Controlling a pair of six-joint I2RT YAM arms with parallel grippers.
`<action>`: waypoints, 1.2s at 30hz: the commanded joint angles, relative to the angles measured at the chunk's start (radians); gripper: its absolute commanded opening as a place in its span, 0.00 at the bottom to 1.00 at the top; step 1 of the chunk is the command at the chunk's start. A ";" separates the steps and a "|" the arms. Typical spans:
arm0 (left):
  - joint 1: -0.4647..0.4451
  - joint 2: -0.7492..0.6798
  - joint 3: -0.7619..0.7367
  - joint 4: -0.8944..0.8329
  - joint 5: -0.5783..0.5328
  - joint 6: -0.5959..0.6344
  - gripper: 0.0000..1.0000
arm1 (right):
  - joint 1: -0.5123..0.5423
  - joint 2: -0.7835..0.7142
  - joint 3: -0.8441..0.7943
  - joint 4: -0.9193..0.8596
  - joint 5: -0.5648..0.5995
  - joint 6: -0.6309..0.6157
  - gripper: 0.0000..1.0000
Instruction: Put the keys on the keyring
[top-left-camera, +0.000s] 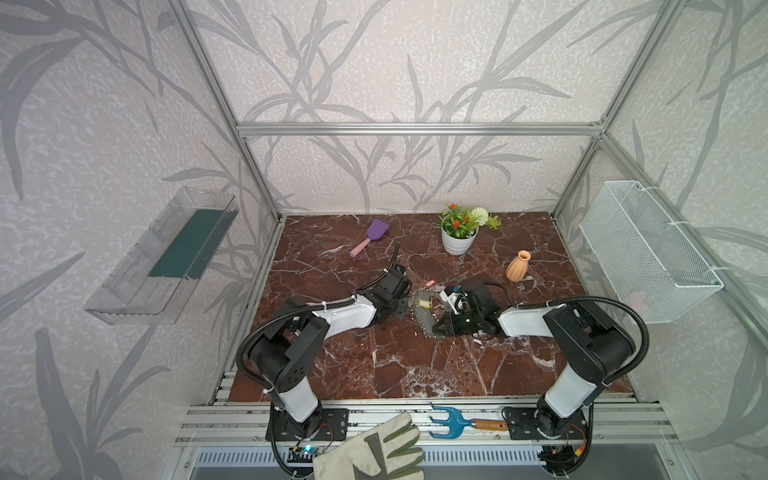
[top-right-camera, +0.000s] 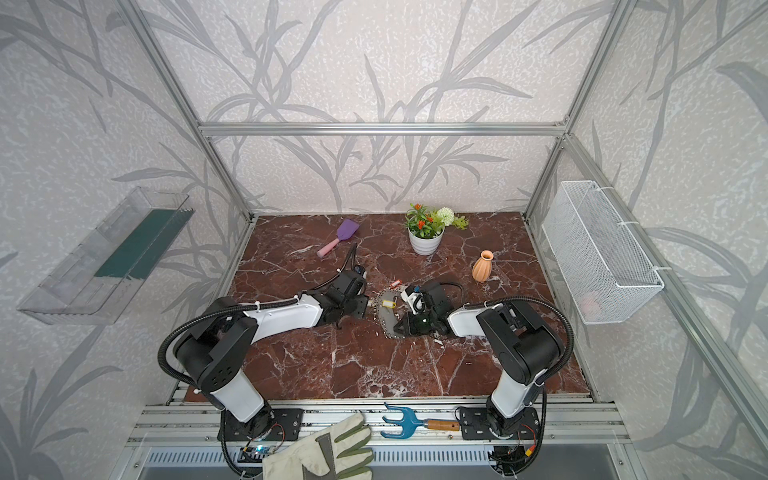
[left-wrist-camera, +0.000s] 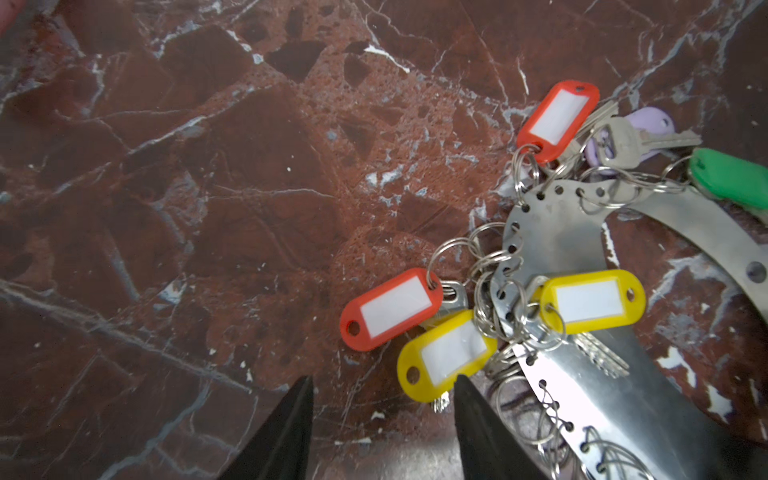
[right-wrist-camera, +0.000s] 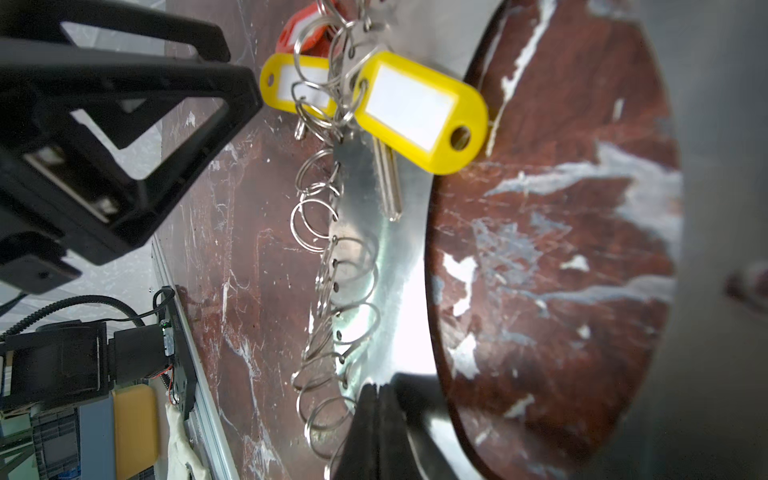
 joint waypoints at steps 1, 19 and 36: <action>0.001 -0.076 -0.056 0.036 0.038 -0.008 0.54 | -0.001 0.024 -0.001 -0.076 0.020 -0.001 0.00; -0.105 -0.219 -0.435 0.550 0.115 0.284 0.39 | -0.006 -0.085 0.050 -0.152 -0.003 -0.032 0.00; -0.120 -0.191 -0.391 0.472 0.004 0.345 0.32 | -0.038 -0.268 0.088 -0.344 0.063 -0.089 0.01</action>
